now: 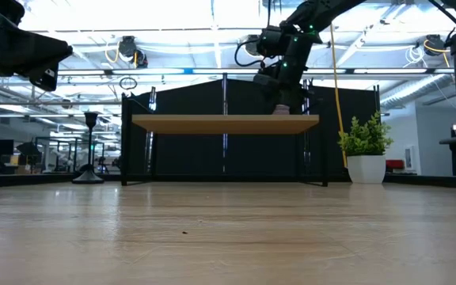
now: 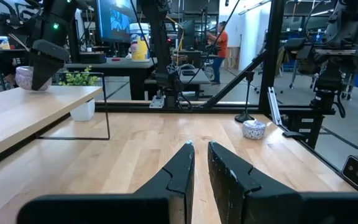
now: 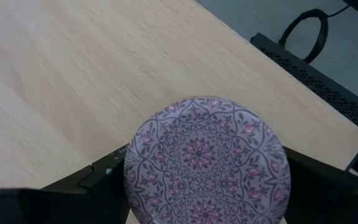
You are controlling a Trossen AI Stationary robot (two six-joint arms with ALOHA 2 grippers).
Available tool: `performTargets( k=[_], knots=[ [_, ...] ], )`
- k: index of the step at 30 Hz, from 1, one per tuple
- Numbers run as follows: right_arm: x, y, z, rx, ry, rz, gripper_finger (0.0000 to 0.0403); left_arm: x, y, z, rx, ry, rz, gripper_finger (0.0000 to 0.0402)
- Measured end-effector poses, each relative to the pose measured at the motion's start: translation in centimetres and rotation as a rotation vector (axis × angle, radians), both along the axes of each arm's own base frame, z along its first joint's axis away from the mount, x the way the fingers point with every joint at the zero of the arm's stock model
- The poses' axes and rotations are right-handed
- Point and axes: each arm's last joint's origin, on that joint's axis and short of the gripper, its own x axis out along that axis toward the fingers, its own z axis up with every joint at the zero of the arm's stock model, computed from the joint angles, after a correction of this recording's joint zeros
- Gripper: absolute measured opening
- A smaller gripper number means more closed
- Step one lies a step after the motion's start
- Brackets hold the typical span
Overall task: Pick & Place candle stick holders
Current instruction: Put the purple scented candle on the shelf
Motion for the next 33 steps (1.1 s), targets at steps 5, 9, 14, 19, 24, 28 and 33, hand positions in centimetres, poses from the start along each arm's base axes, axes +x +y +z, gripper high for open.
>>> performTargets(
  k=[5,9,14,19,24,28,33],
  knots=[
    [0.0,-0.1,0.0,-0.021,0.016,-0.007,0.0309,0.0,0.0,0.0,0.0,0.001,0.0,0.0051],
    [-0.1,-0.2,0.0,-0.021,0.016,-0.01,0.0309,0.0,0.0,0.0,0.0,0.0,0.0,0.0051],
    [-0.2,-0.2,0.0,-0.02,0.016,-0.012,0.0316,0.0,0.0,0.0,-0.001,0.0,0.0,0.0051],
    [-0.2,-0.2,0.0,-0.021,0.016,-0.012,0.0344,0.0,0.0,0.0,-0.002,0.0,0.0,0.0051],
    [-0.2,-0.3,0.0,-0.022,0.015,-0.013,0.0356,0.0,0.0,0.0,-0.002,0.001,0.0,0.0051],
    [-0.1,-0.4,0.1,-0.033,0.0,-0.014,0.0357,0.0,0.0,0.0,-0.002,0.0,0.0,0.0051],
    [-0.3,-0.2,1.0,-0.06,-0.036,-0.015,0.0357,0.0,0.0,0.0,-0.002,0.0,0.0,0.0051]
  ],
)
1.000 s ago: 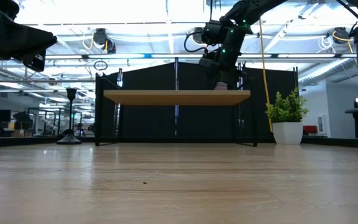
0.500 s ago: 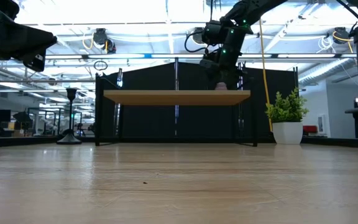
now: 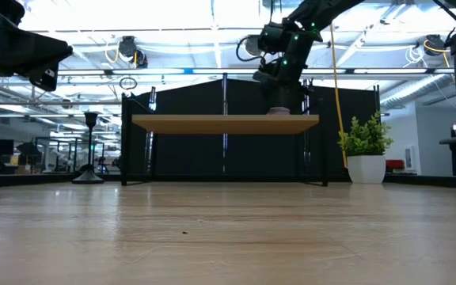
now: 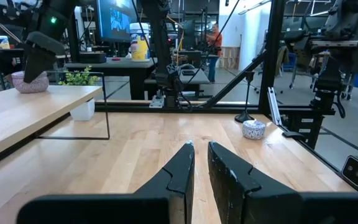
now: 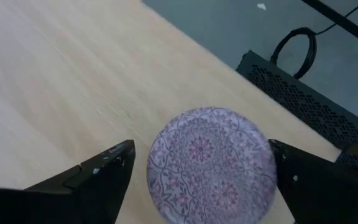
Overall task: Pick & Place candle stick holders
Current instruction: Put the purple scented candle on the shelf, then put the green scented candle on the shelf
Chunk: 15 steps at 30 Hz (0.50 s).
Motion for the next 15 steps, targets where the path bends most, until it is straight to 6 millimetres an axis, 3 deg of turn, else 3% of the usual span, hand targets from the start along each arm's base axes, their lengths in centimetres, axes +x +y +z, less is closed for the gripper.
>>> performTargets(
  k=[6,15],
  knots=[
    [-0.8,0.5,1.5,-0.034,-0.021,-0.017,0.0357,0.0,0.0,0.0,-0.004,0.0,-0.001,0.0051],
    [-3.1,3.7,6.5,-0.049,-0.19,-0.052,0.0357,0.0,0.0,0.0,-0.004,0.0,-0.001,0.0051]
  ],
)
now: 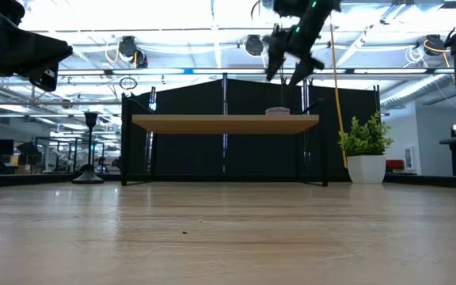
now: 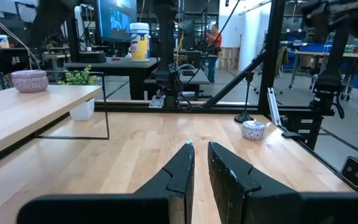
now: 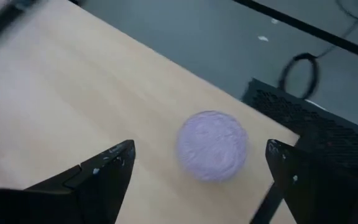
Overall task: Pick & Place candle stick holders
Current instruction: Put the green scented candle on the shelf
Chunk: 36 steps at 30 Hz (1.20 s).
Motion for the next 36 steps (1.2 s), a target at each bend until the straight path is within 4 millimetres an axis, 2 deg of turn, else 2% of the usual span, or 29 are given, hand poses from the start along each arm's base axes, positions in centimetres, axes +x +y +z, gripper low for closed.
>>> performTargets(
  k=[5,9,15,22,28,34,36],
  knots=[
    [-1.4,2.6,2.2,0.018,-0.057,0.025,0.0352,0.0,0.0,0.0,-0.048,0.002,-0.003,0.0051],
    [-2.2,4.9,3.4,0.012,-0.065,0.07,0.0326,0.0,0.0,0.0,-0.096,0.005,-0.006,0.0051],
    [-2.2,8.4,4.7,-0.071,-0.078,0.09,0.0261,0.0,0.0,0.0,-0.162,0.007,-0.01,0.0051],
    [-2.0,12.7,5.7,-0.192,-0.076,0.122,0.0164,0.0,0.0,0.6,-0.299,-0.039,-0.022,0.0051],
    [-1.7,15.9,5.1,-0.259,-0.137,0.174,0.0084,-0.1,0.1,1.2,-0.358,-0.092,-0.032,0.0051],
    [-2.3,18.2,2.4,-0.279,-0.285,0.24,0.0015,-0.2,0.1,1.7,-0.403,-0.141,-0.042,0.0051],
    [-2.9,18.7,1.4,-0.284,-0.345,0.252,0.0004,-0.2,0.1,1.8,-0.41,-0.148,-0.043,0.0051]
  ],
)
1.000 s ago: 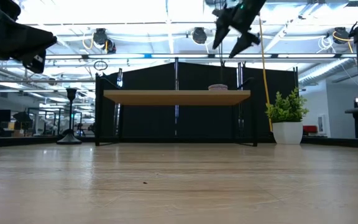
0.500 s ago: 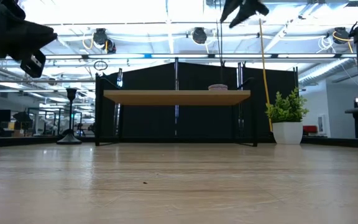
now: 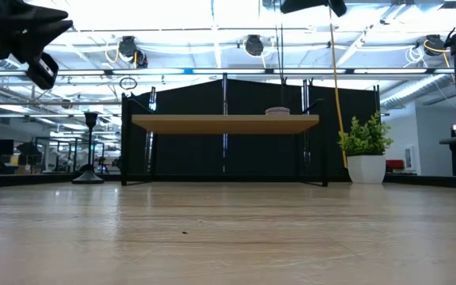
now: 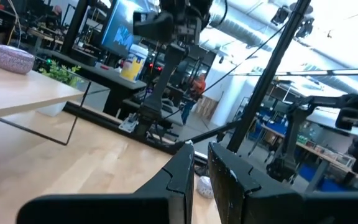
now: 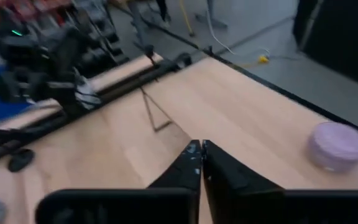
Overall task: Pick & Place candle stick holders
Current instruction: Put the green scented candle on the shelf
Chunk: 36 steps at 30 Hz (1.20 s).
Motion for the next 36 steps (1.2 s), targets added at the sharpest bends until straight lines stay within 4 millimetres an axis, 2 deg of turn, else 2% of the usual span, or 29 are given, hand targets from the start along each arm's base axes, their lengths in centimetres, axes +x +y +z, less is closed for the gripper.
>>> performTargets(
  k=[13,25,31,36],
  knots=[
    [-4.6,2.4,-6.2,0.042,-0.363,0.125,0.0001,-0.1,0.1,0.2,-0.086,-0.018,-0.003,0.0051],
    [-7.1,3.8,-10.8,0.067,-0.451,0.2,0.0001,-0.2,0.3,0.8,-0.144,-0.06,0.037,0.0051],
    [-8.4,3.8,-13.1,0.054,-0.452,0.14,0.0001,0.4,0.0,3.1,-0.103,-0.009,0.065,0.0051],
    [-9.7,3.6,-14.8,0.072,-0.564,0.154,0.0001,2.2,-1.1,6.2,-0.017,0.134,0.08,0.0051]
  ],
)
